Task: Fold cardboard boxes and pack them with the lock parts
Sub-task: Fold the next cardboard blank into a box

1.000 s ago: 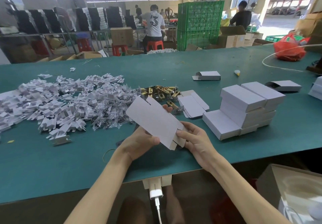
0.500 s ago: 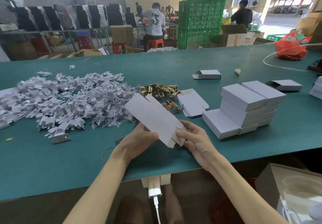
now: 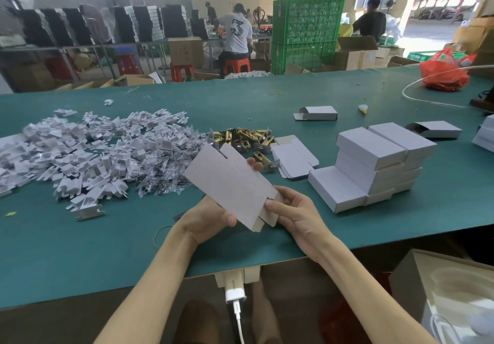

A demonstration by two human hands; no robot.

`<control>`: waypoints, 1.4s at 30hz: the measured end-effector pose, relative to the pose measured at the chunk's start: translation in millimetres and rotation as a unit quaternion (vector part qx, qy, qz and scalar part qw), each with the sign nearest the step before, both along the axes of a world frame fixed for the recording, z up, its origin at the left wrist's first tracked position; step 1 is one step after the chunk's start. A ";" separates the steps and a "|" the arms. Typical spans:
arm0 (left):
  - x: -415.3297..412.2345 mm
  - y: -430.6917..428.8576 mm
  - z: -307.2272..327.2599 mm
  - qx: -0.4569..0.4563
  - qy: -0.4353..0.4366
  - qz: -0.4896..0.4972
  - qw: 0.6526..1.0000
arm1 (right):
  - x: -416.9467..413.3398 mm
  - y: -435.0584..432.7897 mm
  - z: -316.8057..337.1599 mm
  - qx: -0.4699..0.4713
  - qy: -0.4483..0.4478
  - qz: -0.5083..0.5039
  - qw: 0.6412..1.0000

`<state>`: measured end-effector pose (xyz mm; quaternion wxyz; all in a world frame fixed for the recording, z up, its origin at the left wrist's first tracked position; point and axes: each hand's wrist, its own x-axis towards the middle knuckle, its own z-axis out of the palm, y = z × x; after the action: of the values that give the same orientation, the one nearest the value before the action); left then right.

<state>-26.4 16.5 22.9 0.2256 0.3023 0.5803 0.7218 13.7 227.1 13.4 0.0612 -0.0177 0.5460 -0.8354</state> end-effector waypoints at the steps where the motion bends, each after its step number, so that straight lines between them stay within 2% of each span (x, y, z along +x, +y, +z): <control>1: 0.6 0.2 1.2 -0.001 -0.001 0.002 1.000 | 0.2 -0.3 0.4 -0.001 -0.001 -0.002 1.000; 6: -1.0 -4.4 -2.9 -0.003 -0.019 0.033 0.999 | 2.4 -0.9 2.9 0.010 0.001 0.001 1.000; 14: -4.0 -11.4 -16.4 -0.040 -0.013 0.019 0.999 | 3.0 -2.2 2.4 0.030 0.006 0.004 1.000; 20: 3.9 -3.3 -4.9 -0.035 -0.007 0.040 0.999 | 3.0 -4.8 3.0 0.045 0.014 -0.017 0.999; 25: 1.9 1.3 -2.1 -0.058 0.057 0.057 0.995 | 2.0 -6.8 0.0 0.066 0.016 -0.038 0.997; 30: 5.6 2.5 3.9 0.008 -0.032 0.058 0.998 | 1.5 -9.2 -2.6 0.115 0.030 -0.045 0.992; 42: -0.9 3.9 -2.5 0.052 -0.062 0.067 0.994 | 0.3 -10.4 -9.0 0.203 0.079 -0.042 0.975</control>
<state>-27.3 20.4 20.5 0.1957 0.2289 0.5459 0.7818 14.0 216.7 4.5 -0.0145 -0.0478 0.7078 -0.7047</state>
